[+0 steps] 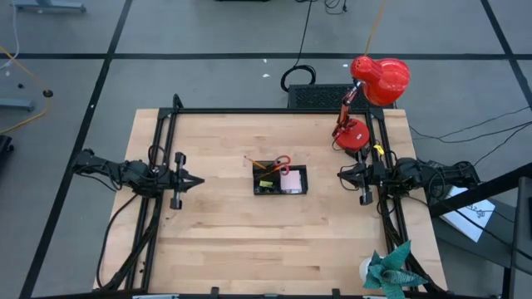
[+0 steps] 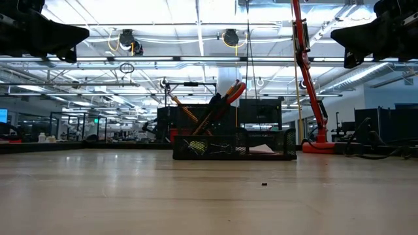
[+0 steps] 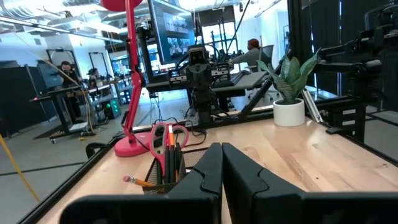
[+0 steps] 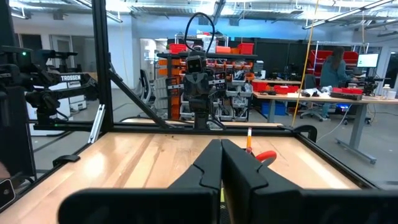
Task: Pick and place office supplies into organizer
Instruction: Return to Home Position
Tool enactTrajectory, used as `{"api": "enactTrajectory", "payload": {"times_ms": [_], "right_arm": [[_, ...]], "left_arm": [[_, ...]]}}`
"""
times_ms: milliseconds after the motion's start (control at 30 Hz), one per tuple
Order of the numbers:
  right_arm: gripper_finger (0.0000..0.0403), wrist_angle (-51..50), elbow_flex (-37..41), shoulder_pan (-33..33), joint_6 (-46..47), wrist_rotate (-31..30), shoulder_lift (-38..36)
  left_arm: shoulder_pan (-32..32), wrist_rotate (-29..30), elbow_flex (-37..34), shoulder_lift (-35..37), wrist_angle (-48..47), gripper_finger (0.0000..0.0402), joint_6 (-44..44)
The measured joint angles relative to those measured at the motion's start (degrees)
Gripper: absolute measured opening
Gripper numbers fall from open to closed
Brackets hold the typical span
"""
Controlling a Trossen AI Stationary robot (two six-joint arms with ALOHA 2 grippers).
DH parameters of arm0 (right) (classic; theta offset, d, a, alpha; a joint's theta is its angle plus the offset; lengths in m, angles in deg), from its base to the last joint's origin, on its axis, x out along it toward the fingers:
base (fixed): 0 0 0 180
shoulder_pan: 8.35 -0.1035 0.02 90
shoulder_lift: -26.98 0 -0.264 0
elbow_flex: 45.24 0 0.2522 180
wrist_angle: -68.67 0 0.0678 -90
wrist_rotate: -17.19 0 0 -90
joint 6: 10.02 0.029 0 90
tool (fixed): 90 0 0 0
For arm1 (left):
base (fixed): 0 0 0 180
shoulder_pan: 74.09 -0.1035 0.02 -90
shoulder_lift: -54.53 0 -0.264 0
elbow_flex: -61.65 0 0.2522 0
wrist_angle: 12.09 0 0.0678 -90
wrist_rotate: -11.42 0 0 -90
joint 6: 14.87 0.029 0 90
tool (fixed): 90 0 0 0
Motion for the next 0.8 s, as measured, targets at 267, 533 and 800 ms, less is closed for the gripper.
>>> {"api": "enactTrajectory", "payload": {"times_ms": [267, 533, 800], "right_arm": [[0.0000, 0.0, 0.0, 0.0, 0.0, 0.0, 0.0], [0.0000, 0.0, 0.0, 0.0, 0.0, 0.0, 0.0], [0.0000, 0.0, 0.0, 0.0, 0.0, 0.0, 0.0]], "left_arm": [[0.0, 0.0, 0.0, 0.0, 0.0, 0.0040, 0.0], [0.0, 0.0, 0.0, 0.0, 0.0, 0.0046, 0.0], [0.0, 0.0, 0.0, 0.0, 0.0, 0.0047, 0.0]]}}
